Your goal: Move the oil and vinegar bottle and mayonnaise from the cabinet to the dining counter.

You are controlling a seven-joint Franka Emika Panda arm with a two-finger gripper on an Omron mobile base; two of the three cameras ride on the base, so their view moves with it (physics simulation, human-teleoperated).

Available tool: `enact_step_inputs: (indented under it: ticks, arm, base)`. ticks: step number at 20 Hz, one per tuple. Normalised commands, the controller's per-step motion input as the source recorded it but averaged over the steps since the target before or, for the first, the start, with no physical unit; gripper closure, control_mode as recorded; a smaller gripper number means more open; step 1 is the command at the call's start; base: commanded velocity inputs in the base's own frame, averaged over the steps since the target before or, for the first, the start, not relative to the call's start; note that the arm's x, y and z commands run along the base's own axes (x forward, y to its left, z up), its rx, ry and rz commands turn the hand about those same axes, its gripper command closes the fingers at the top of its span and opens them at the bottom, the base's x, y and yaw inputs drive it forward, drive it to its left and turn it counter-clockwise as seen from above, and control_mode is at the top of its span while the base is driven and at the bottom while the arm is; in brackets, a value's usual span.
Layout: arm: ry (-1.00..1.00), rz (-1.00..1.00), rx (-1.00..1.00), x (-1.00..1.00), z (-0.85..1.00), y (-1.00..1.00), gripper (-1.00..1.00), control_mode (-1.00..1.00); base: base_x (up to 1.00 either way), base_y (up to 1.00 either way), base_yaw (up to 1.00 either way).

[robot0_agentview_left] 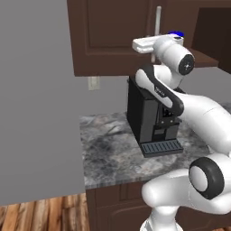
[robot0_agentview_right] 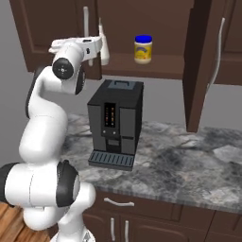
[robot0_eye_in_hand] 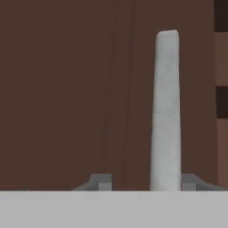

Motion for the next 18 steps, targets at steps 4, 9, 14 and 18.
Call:
enact_step_inputs:
  ticks: [4,9,14,18]
  arm:
    - [0.00,0.01,-0.18,-1.00,0.09,1.00,1.00,-1.00]
    - [0.00,0.00,-0.15,-1.00,0.14,1.00,1.00,-1.00]
    - [0.00,0.00,-0.14,-1.00,0.15,1.00,1.00,-1.00]
    - [0.00,0.00,-0.13,-1.00,0.10,1.00,1.00,-1.00]
  base:
    - [0.00,0.00,0.00]
    - [0.00,0.00,0.00]
    - [0.00,0.00,0.00]
    - [0.00,0.00,0.00]
